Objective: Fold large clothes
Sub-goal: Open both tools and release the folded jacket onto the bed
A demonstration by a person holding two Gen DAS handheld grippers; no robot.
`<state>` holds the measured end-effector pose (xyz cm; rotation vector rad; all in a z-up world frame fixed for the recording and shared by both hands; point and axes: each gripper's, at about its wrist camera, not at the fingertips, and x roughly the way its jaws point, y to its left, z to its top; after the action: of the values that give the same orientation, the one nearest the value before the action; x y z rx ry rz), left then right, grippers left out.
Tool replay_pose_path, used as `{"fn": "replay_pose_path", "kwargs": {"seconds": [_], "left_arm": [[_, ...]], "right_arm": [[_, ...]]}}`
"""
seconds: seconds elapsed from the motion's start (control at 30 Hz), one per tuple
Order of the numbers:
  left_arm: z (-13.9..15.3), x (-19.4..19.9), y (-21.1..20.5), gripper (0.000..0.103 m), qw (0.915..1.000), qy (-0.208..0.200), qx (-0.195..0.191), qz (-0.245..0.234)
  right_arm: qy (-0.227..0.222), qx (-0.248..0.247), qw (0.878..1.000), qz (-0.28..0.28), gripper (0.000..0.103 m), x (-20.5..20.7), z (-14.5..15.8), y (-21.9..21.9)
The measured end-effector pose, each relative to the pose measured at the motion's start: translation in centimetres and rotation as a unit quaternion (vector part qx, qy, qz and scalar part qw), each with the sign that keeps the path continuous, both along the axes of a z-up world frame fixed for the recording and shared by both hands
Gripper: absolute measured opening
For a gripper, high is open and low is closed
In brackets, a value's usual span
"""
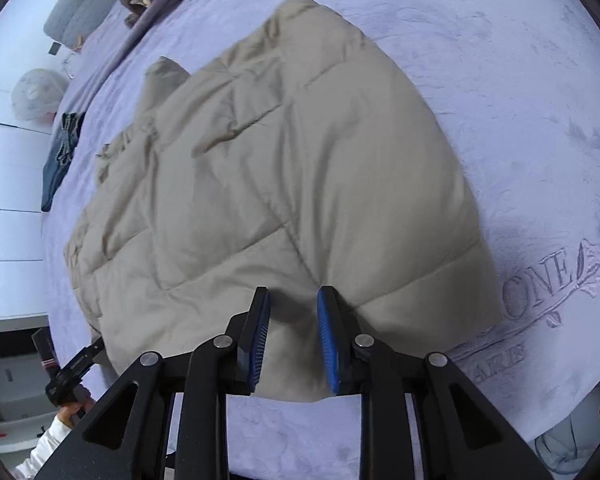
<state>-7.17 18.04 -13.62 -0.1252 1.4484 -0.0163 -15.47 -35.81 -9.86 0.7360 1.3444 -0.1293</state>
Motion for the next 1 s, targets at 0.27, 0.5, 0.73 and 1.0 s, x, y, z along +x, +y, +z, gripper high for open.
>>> {"fn": "replay_pose_path", "kwargs": {"seconds": [0.27, 0.5, 0.73, 1.0], "left_arm": [[4.8, 0.0, -1.6, 0.103, 0.9987, -0.036, 0.033, -0.013], [8.6, -0.3, -5.0, 0.103, 0.9952, -0.079, 0.057, -0.011], [9.1, -0.5, -7.7, 0.103, 0.9980, -0.057, 0.022, -0.012], [8.9, -0.1, -9.7, 0.103, 0.9961, -0.047, 0.025, -0.071]], "right_arm": [[-0.002, 0.013, 1.000, -0.002, 0.028, -1.3, 0.9, 0.6], [-0.019, 0.013, 0.999, 0.028, 0.046, -1.4, 2.4, 0.6], [-0.032, 0.004, 0.997, 0.075, 0.081, 0.1, 3.1, 2.7], [-0.027, -0.007, 0.997, 0.075, 0.085, 0.0, 3.6, 5.1]]}}
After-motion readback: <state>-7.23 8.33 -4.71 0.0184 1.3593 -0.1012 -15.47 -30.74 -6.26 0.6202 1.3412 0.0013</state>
